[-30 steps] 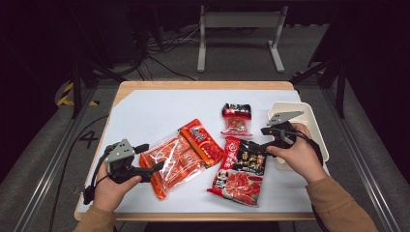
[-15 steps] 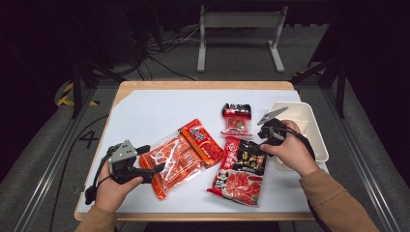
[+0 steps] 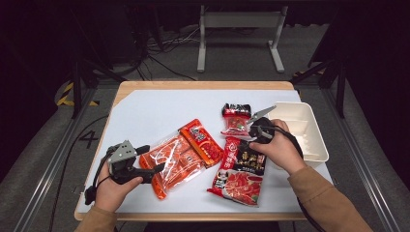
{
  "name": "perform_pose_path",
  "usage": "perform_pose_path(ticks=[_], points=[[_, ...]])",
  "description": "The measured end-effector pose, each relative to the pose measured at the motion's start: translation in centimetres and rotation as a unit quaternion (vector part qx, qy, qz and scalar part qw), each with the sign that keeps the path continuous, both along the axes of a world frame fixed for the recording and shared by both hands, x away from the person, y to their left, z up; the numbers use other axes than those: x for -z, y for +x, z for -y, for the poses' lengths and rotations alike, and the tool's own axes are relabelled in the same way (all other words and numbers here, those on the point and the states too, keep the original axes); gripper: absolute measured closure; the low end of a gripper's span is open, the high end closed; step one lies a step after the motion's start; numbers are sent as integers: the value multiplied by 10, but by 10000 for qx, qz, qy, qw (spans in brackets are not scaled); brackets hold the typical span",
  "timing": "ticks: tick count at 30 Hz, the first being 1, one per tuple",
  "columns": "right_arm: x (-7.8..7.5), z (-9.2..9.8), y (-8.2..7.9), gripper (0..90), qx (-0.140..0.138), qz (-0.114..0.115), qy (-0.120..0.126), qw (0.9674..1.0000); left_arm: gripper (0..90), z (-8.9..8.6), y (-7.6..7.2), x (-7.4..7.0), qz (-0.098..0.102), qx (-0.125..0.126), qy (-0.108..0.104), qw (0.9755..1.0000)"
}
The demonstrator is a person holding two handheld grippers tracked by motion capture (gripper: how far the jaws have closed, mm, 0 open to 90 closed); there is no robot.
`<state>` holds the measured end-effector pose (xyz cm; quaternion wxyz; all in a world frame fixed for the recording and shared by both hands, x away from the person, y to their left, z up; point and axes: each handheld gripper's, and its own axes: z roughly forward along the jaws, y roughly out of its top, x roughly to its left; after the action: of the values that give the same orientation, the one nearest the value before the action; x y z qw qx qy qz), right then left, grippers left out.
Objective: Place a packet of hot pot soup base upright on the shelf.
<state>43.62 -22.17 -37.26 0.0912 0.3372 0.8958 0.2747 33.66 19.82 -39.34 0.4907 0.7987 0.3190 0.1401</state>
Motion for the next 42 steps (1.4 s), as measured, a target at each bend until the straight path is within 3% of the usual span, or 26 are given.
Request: perform_pose_path(ticks=[5, 10, 17, 20, 25, 27, 30, 34, 39, 42], points=[[9, -4, 8, 282, -1, -151, -54, 9999, 169, -1, 0, 0, -17, -24, -45, 10000], [14, -2, 14, 303, 6, -325, 112, 9994, 167, -1, 1, 1, -3, -18, -25, 10000], [24, -1, 20, 330, 36, -503, -51, 9987, 167, 0, 0, 1, -35, 11, -25, 10000], [32, 0, 23, 292, 89, -735, 10, 9973, 167, 0, 0, 1, -31, -3, -24, 10000], [42, -3, 26, 319, 11, -942, 28, 9956, 167, 0, 0, 2, -48, -29, -34, 10000], [44, -3, 28, 367, -5, -1115, 74, 9937, 167, 0, 0, 2, -48, -27, -28, 10000], [43, -3, 28, 414, -31, -1159, 57, 9932, 167, 1, 0, 2, -54, -9, -18, 10000], [42, -5, 27, 574, -95, -1251, -4, 9921, 167, 1, 0, 2, -30, -9, -14, 10000], [39, 0, 27, 797, -45, -1232, 78, 9923, 167, 1, 1, 2, -28, 0, 6, 10000], [38, 0, 26, 840, -56, -1164, 77, 9932, 167, 2, 1, 3, -74, 0, -3, 10000]])
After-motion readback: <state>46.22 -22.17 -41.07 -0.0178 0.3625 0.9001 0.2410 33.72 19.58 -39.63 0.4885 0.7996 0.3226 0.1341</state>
